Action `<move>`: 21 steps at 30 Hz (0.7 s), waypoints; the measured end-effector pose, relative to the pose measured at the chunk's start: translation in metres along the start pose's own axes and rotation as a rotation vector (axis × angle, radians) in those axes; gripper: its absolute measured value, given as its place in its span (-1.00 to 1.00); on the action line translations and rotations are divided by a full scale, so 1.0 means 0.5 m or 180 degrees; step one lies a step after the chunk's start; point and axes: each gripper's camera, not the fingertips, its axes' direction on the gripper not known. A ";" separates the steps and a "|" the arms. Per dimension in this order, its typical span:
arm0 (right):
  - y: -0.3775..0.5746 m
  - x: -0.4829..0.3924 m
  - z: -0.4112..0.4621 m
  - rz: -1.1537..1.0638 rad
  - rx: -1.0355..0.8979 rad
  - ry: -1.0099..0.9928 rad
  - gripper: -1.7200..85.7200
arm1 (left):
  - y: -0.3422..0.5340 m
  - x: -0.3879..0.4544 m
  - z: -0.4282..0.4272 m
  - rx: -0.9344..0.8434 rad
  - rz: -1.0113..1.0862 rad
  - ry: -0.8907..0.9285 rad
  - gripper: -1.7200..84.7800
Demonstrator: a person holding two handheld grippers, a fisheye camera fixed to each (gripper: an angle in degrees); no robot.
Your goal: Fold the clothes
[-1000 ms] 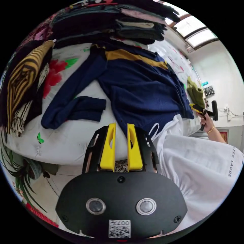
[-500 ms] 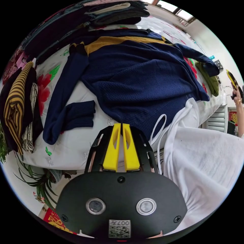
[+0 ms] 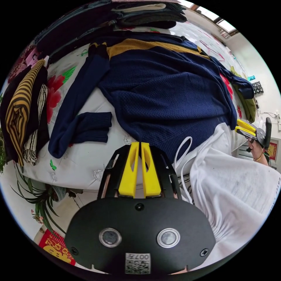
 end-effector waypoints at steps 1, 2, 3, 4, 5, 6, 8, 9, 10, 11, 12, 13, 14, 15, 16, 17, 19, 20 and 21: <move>-0.002 0.003 -0.002 -0.0120 -0.0009 0.0003 -0.80 | 0.000 0.002 0.001 0.0001 0.0005 -0.0016 -0.98; -0.003 0.013 -0.005 -0.0130 -0.0020 -0.0053 -0.82 | 0.001 0.005 0.003 0.0004 0.0016 -0.0039 -0.98; -0.003 0.021 -0.006 -0.0127 -0.0033 -0.0090 -0.83 | 0.001 0.005 0.004 0.0010 0.0001 -0.0041 -0.98; -0.004 0.037 -0.009 -0.0083 -0.0052 -0.0159 -0.85 | 0.002 0.005 0.005 0.0012 -0.0018 -0.0033 -0.98; -0.004 0.056 -0.014 -0.0054 -0.0087 -0.0255 -0.88 | 0.003 0.002 0.006 0.0003 -0.0075 -0.0006 -0.98; -0.005 0.065 -0.016 -0.0047 -0.0111 -0.0328 -0.89 | 0.004 0.000 0.006 -0.0029 -0.0146 0.0023 -0.98; -0.003 0.105 -0.035 0.0014 -0.0081 -0.0676 -0.93 | 0.010 0.003 0.006 -0.0083 -0.0184 -0.0004 -0.98; 0.001 0.114 -0.045 0.0028 0.0007 -0.0774 -0.93 | 0.019 0.009 0.004 -0.0092 -0.0185 -0.0051 -0.98; 0.011 0.133 -0.065 0.0045 0.0197 -0.1006 -0.94 | 0.025 0.011 0.003 -0.0091 -0.0185 -0.0067 -0.97; 0.020 0.154 -0.083 0.0080 0.0338 -0.1291 -0.95 | 0.037 0.015 -0.001 -0.0077 -0.0199 -0.0077 -0.97; 0.025 0.164 -0.089 0.0112 0.0382 -0.1420 -0.95 | 0.052 0.017 -0.007 -0.0043 -0.0231 -0.0070 -0.97; 0.034 0.185 -0.099 0.0198 0.0464 -0.1600 -0.95 | 0.059 0.017 -0.010 -0.0027 -0.0254 -0.0060 -0.97; 0.045 0.202 -0.106 0.0276 0.0521 -0.1705 -0.96 | 0.075 0.016 -0.015 0.0010 -0.0292 -0.0037 -0.97; 0.051 0.209 -0.109 0.0307 0.0538 -0.1741 -0.96 | 0.091 0.015 -0.021 0.0057 -0.0313 -0.0017 -0.97; 0.062 0.219 -0.112 0.0368 0.0566 -0.1779 -0.96 | 0.099 0.015 -0.024 0.0073 -0.0313 -0.0012 -0.97; 0.073 0.226 -0.114 0.0442 0.0567 -0.1807 -0.96 | 0.113 0.013 -0.028 0.0087 -0.0301 -0.0011 -0.97; 0.090 0.231 -0.117 0.0529 0.0575 -0.1878 -0.96 | 0.133 0.008 -0.033 0.0098 -0.0265 0.0000 -0.97; 0.102 0.230 -0.120 0.0585 0.0593 -0.1930 -0.96 | 0.145 0.003 -0.036 0.0111 -0.0238 0.0017 -0.97; 0.108 0.228 -0.122 0.0613 0.0604 -0.1946 -0.96 | 0.156 -0.004 -0.039 0.0126 -0.0203 0.0055 -0.98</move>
